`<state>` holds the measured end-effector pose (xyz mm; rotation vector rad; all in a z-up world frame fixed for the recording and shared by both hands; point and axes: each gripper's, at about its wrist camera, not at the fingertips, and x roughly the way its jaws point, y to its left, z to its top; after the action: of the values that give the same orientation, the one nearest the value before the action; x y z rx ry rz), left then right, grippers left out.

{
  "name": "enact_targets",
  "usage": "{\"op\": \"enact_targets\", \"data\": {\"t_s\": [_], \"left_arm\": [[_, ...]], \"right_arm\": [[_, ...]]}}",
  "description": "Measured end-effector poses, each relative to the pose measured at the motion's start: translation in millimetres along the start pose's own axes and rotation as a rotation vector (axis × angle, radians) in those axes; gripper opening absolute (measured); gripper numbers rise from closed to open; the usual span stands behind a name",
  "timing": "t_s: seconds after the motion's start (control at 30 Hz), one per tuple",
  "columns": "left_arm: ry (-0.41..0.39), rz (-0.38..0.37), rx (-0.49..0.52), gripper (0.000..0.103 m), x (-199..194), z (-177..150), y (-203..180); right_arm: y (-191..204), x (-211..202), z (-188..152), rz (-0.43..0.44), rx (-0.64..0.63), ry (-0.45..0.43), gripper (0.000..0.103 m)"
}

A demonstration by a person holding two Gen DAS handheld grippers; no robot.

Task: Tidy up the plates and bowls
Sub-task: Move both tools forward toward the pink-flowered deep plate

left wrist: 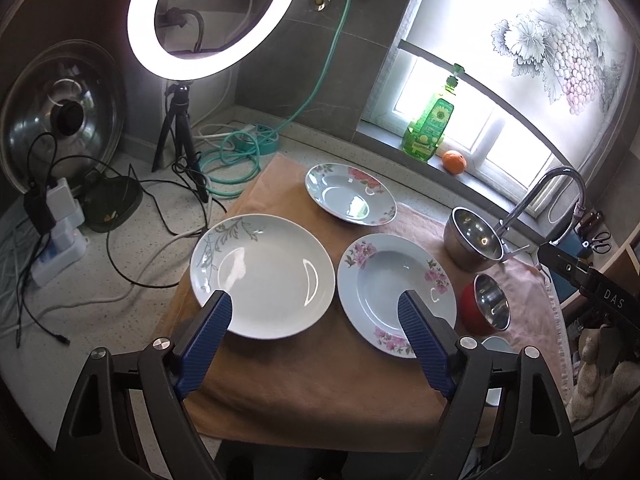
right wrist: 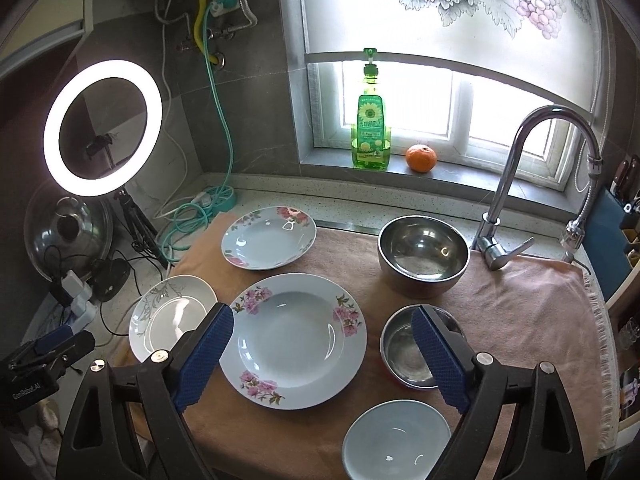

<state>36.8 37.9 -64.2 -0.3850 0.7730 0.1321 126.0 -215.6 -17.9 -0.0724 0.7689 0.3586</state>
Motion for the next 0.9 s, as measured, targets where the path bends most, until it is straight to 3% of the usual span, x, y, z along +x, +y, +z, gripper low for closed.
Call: {"op": "enact_targets", "data": {"t_s": [0.2,0.43,0.53,0.8,0.87,0.9], "left_arm": [[0.053,-0.020,-0.050,0.081,16,-10,-7],[0.125,-0.033,-0.172,0.066,41,-29,-10],[0.155,-0.038,-0.233,0.059,51,-36,-8],[0.206,-0.031,-0.330,0.053,74,-48,-11],[0.215,-0.043,-0.353,0.037,78,-50,-12],[0.220,-0.046,-0.360,0.036,80,-50,-13]], "right_arm": [[-3,30,16,0.062,-0.049,0.064,0.079],[-11,84,34,0.163,-0.095,0.208,0.063],[-15,111,39,0.207,-0.104,0.284,0.062],[-29,181,45,0.282,-0.094,0.476,0.062],[-33,194,46,0.280,-0.097,0.495,0.060],[-36,199,46,0.277,-0.097,0.503,0.057]]}}
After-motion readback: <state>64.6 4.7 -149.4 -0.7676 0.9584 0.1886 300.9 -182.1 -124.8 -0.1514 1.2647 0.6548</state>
